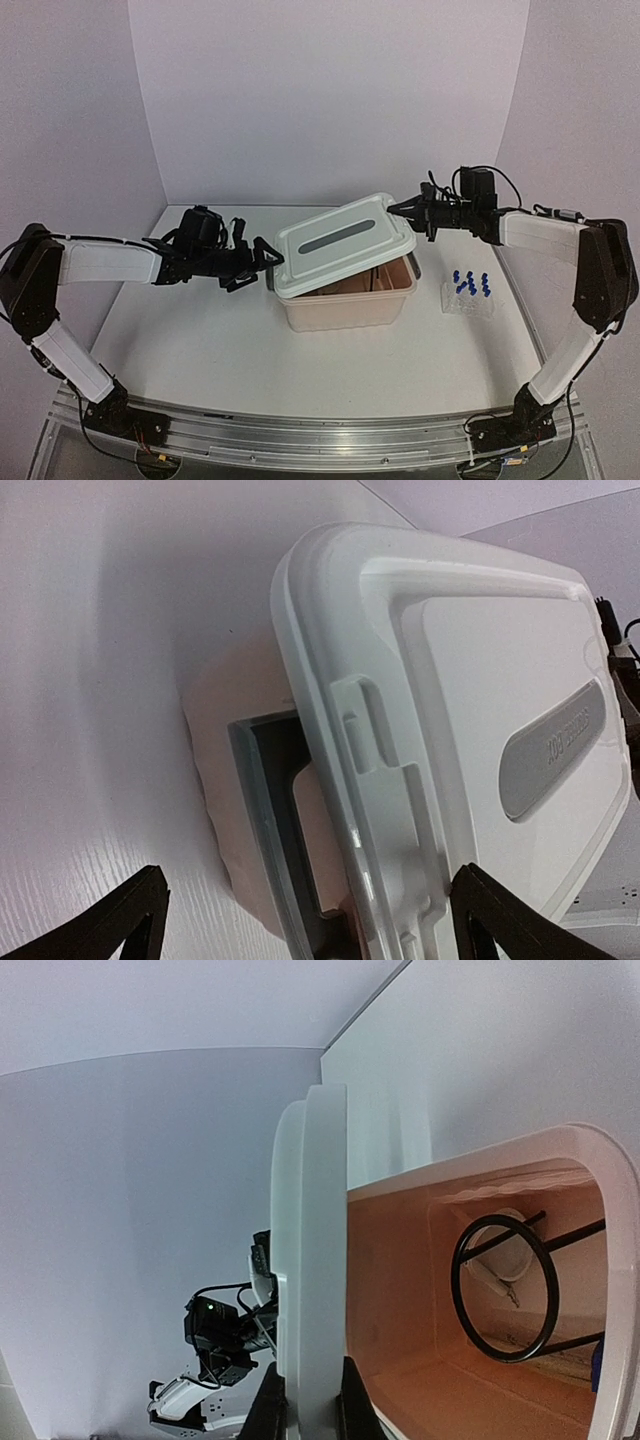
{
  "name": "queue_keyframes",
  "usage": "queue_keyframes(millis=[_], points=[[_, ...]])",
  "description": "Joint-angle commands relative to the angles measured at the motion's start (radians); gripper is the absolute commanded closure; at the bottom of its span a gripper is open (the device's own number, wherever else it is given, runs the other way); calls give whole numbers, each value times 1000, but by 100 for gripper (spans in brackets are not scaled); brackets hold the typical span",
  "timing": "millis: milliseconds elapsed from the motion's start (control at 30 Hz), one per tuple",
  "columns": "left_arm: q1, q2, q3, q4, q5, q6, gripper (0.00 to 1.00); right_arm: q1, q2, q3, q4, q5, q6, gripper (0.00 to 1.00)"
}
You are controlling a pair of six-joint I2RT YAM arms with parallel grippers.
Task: Organize the chemistry lab equipment
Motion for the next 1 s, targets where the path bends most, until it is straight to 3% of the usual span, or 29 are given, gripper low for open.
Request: queue_keyframes(millis=[0,133,333,467,700,867,967], points=[[-1,21,46,-7,5,31,2,-17,-27,-10,10,1,-34,92],[-1,32,57,-12,12,38,3,-13,-13,-9,10,-24,-46,87],[-1,42,61,-20,7,48,3,-13,-17,-13,4,-20,-68,68],[-1,47,61,-17,4,48,3,-17,-29,-2,-29,-3,-107,64],[-1,65,69,-12,6,54,4,-32,-99,61,-384,261,-315,53],[-1,76,81,-16,7,67,4,-33,-159,83,-501,425,-407,41],[-1,86,90,-19,15,72,4,-32,-183,95,-522,455,-443,24]])
